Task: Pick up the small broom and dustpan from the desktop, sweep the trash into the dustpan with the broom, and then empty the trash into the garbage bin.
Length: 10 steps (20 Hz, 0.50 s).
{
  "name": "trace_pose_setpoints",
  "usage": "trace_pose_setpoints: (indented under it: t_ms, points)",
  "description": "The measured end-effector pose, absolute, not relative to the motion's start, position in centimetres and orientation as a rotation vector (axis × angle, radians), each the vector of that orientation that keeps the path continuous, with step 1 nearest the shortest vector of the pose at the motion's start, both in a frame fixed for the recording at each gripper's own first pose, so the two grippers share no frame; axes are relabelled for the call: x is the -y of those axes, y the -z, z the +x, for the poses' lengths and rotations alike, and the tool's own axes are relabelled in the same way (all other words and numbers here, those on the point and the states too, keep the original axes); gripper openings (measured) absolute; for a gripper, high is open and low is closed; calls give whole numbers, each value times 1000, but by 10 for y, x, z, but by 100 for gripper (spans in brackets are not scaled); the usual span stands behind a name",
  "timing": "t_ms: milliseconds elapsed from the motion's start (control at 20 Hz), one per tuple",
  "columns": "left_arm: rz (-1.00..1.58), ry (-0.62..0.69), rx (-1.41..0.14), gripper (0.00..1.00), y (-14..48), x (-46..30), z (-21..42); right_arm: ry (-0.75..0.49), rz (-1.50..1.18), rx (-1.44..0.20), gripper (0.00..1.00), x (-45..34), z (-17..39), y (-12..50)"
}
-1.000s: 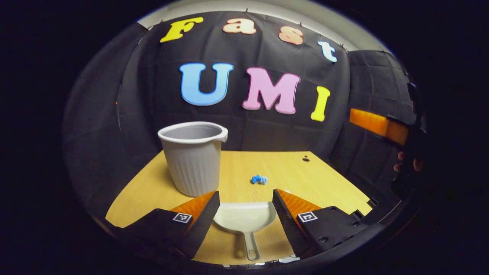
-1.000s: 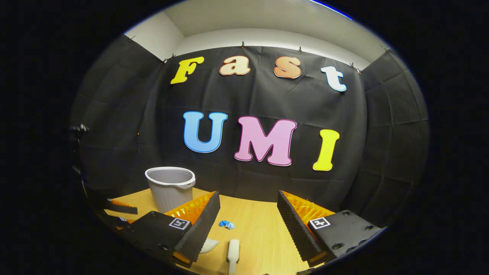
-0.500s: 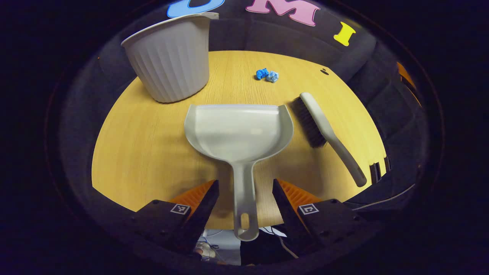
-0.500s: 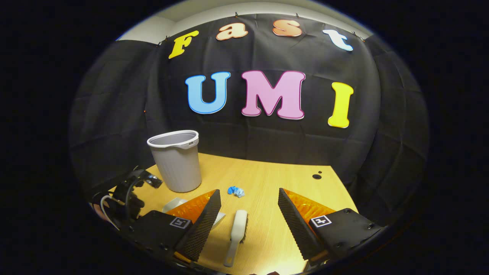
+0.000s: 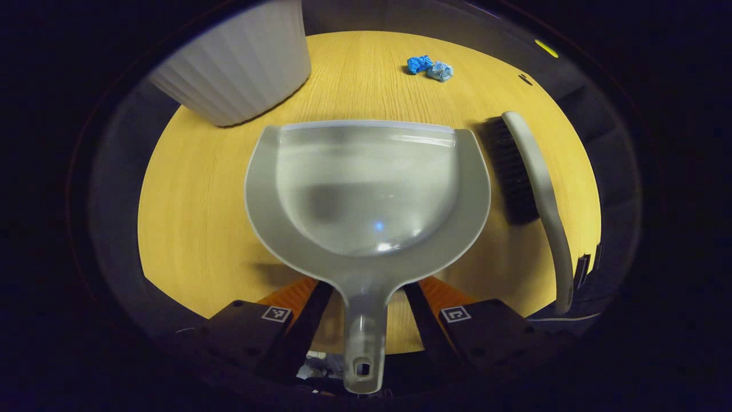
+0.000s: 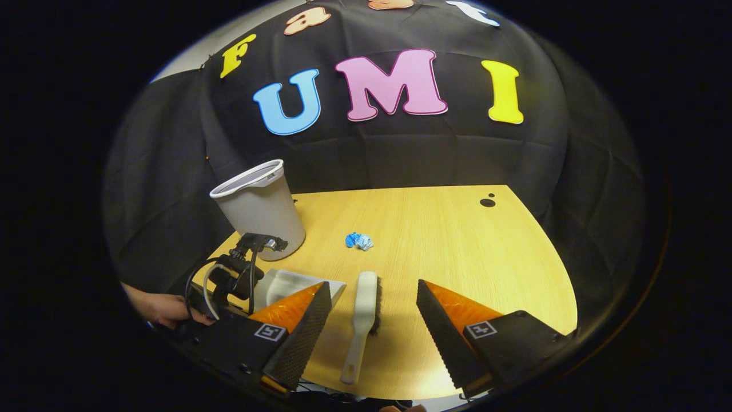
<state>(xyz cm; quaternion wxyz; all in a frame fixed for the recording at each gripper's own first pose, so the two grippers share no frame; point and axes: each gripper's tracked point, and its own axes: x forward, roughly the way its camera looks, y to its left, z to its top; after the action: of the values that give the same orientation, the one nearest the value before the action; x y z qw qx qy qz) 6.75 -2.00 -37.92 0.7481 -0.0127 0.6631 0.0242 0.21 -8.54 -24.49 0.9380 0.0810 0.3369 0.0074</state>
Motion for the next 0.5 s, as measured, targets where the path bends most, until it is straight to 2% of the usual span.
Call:
trace_pose_setpoints:
  t_ms: [100,200,250,300,350,500]
  points:
    - [-3,-40,-1466,67,377,24,73,-22,174,-729,98,81,-6,255]
    - [-4,-33,-1481,64,375,24,73,-26,177,-764,98,76,-11,264]
    - [-5,-34,-1491,60,375,22,70,-28,175,-783,98,72,-12,269]
    - [-20,-43,-1496,49,380,23,70,-30,174,-812,98,70,-13,276]
    - [-41,-60,-1507,34,376,24,69,-26,168,-838,98,68,-13,283]
    - [-43,-54,-1496,32,381,23,69,-21,155,-937,98,60,-14,310]
